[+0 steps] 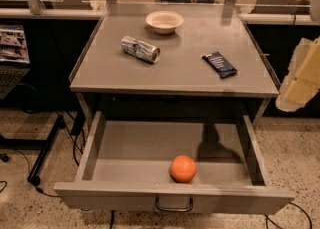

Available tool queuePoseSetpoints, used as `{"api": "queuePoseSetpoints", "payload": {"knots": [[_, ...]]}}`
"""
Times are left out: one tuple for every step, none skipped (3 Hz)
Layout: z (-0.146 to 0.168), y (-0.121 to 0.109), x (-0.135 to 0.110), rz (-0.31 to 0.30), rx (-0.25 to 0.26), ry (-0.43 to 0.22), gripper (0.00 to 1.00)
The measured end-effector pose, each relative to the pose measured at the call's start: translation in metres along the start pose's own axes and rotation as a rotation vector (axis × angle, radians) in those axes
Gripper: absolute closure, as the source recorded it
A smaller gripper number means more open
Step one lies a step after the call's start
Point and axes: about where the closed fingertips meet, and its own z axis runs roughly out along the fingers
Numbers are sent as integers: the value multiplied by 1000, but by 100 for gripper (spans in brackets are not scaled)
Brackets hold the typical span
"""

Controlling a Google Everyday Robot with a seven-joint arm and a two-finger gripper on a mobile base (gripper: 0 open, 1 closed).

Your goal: Pick orange from top drawer and place on counter

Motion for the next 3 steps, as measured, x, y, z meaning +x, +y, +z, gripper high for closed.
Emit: {"api": "queuePoseSetpoints", "payload": {"knots": [[0, 0, 0, 0, 0, 0, 0], [-2, -4, -7, 25, 44, 10, 0], [14, -3, -21, 68, 187, 89, 0]]}}
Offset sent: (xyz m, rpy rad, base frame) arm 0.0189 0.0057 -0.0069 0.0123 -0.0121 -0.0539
